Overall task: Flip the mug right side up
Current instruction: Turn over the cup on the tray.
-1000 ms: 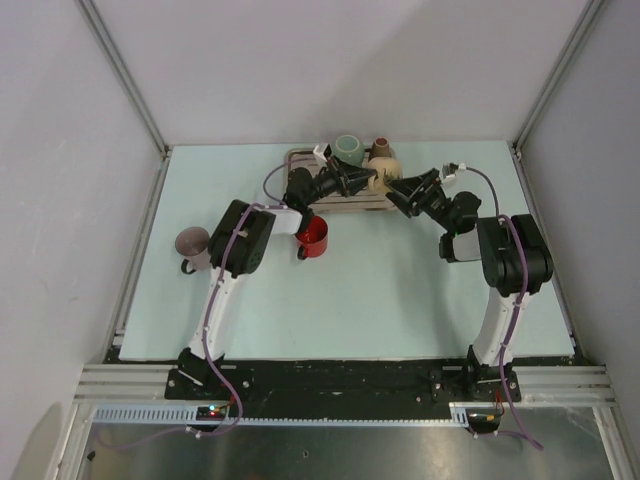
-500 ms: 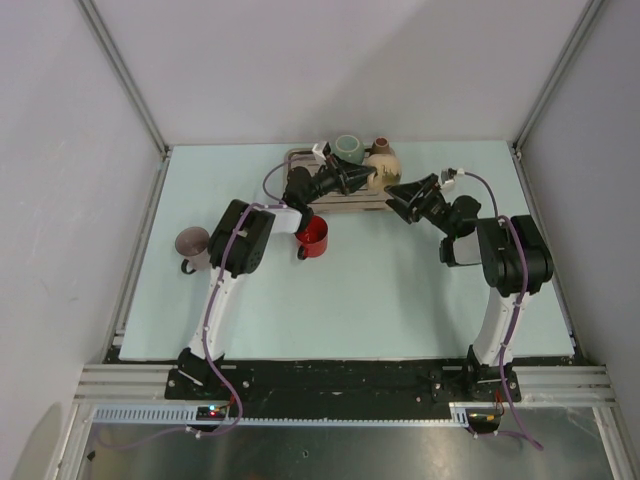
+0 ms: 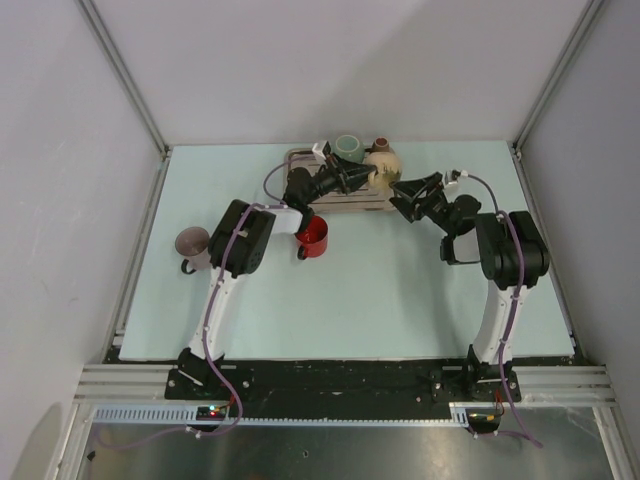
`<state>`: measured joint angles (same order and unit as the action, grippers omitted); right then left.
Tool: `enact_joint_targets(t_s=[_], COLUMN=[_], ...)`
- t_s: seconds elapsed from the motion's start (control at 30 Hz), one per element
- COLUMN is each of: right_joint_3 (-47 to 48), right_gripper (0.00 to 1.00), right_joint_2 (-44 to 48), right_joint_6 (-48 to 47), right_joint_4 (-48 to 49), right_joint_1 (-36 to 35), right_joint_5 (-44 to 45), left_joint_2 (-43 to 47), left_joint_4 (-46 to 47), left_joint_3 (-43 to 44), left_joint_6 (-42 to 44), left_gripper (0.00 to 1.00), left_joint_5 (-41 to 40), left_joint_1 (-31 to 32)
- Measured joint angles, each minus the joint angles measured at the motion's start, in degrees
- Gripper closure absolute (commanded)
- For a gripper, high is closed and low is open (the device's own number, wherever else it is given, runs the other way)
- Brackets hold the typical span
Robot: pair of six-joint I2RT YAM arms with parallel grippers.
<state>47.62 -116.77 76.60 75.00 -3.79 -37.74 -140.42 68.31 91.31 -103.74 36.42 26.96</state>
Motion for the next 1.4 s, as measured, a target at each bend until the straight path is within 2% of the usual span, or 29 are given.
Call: enact_joint_targets(t_s=[0.3,0.73,1.17,1.4], right_joint_3=[1.5,5.5,7.2,7.4], right_gripper=[0.12,0.19,0.24,0.30], right_joint_2=[-3.0,-2.9,-2.9,-2.9], right_joint_6=[6.0,12.4,16.5,17.9], right_joint_4=[-0.3,-0.4,-0.8,-1.0], right_joint_1=[-0.1,3.0,3.2,2.6], right_joint_5=[0.9,1.0,0.8,0.8], left_joint_2=[0.0,0.0,-0.3,-0.8], left_joint_4=[0.2,0.4,1.8,2.4], left_joint_3=[0.0,0.0,0.0,0.2], left_joint_6=[-1.4,-2.4,-2.8,-2.8], left_gripper=[1.00,1.00,1.00,1.00], left_joint_5=[-0.3,-0.6,-1.5,-1.8], left_joint_1=[0.9,1.2,1.4,1.5])
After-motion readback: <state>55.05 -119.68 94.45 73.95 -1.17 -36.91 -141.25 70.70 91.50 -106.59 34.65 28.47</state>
